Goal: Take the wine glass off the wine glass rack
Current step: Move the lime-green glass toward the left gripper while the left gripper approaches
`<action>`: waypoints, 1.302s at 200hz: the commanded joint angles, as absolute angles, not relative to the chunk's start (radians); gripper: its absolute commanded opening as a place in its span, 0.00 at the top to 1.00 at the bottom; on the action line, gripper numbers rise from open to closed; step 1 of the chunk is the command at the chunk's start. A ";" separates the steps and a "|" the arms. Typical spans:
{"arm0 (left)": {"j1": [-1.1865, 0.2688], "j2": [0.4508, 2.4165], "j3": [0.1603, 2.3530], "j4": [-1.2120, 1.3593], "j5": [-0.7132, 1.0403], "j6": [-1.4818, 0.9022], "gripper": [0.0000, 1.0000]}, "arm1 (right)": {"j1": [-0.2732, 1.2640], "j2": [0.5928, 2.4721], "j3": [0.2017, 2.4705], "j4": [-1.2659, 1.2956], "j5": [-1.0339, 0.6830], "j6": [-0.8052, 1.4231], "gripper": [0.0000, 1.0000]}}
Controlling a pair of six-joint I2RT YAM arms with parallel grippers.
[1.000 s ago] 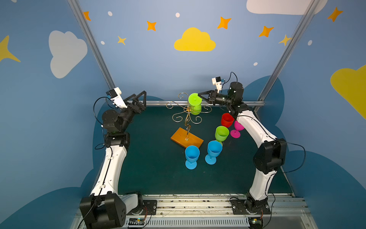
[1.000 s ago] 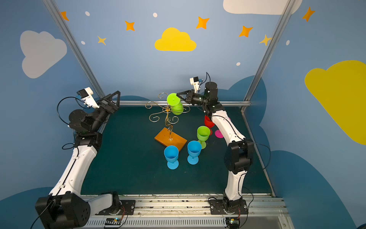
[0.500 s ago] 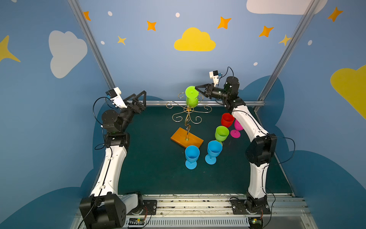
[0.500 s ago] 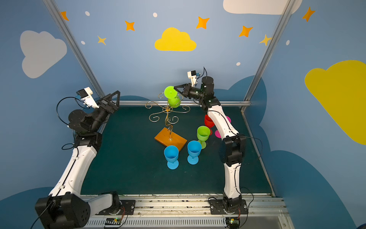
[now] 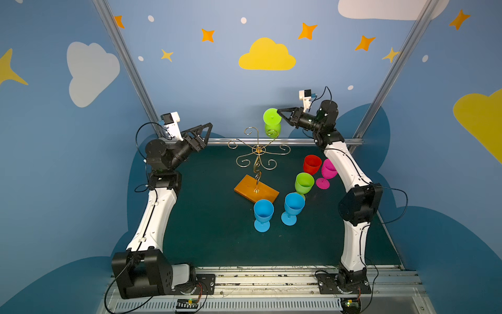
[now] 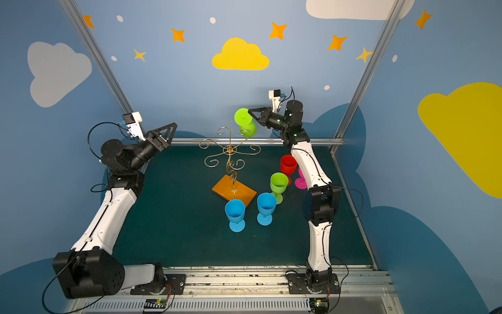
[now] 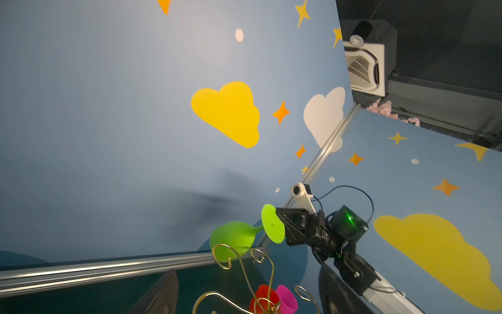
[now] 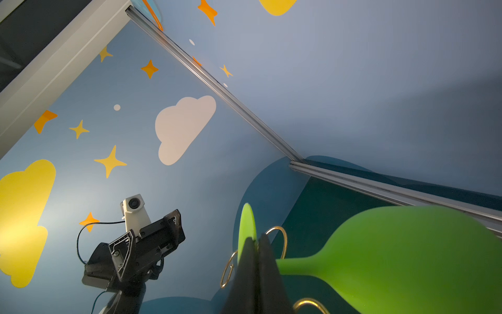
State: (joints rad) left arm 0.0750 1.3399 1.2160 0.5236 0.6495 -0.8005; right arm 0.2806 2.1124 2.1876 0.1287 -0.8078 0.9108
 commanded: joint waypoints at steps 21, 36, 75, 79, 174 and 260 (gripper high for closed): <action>-0.037 1.443 1.367 0.504 0.866 -0.784 0.28 | 0.266 1.952 2.145 0.094 -0.791 0.794 1.00; -0.079 1.482 1.428 0.459 0.902 -0.760 0.31 | 0.266 1.907 2.133 0.045 -0.787 0.736 1.00; -0.170 1.582 1.544 0.414 0.956 -0.720 0.36 | 0.268 1.778 2.051 -0.034 -0.782 0.625 1.00; -0.179 1.589 1.552 0.414 0.960 -0.717 0.37 | 0.268 1.764 2.039 -0.038 -0.782 0.617 1.00; -0.342 1.719 1.701 0.537 1.026 -0.749 0.41 | 0.335 1.545 1.897 -0.213 -0.711 0.383 1.00; -0.380 1.758 1.753 0.569 1.034 -0.782 0.58 | 0.388 1.539 1.889 -0.223 -0.709 0.362 1.00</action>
State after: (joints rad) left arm -0.3733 1.7412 1.7245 0.5121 1.0172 -0.7654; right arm 0.3725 1.5707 1.9011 -0.2253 -0.7200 0.3820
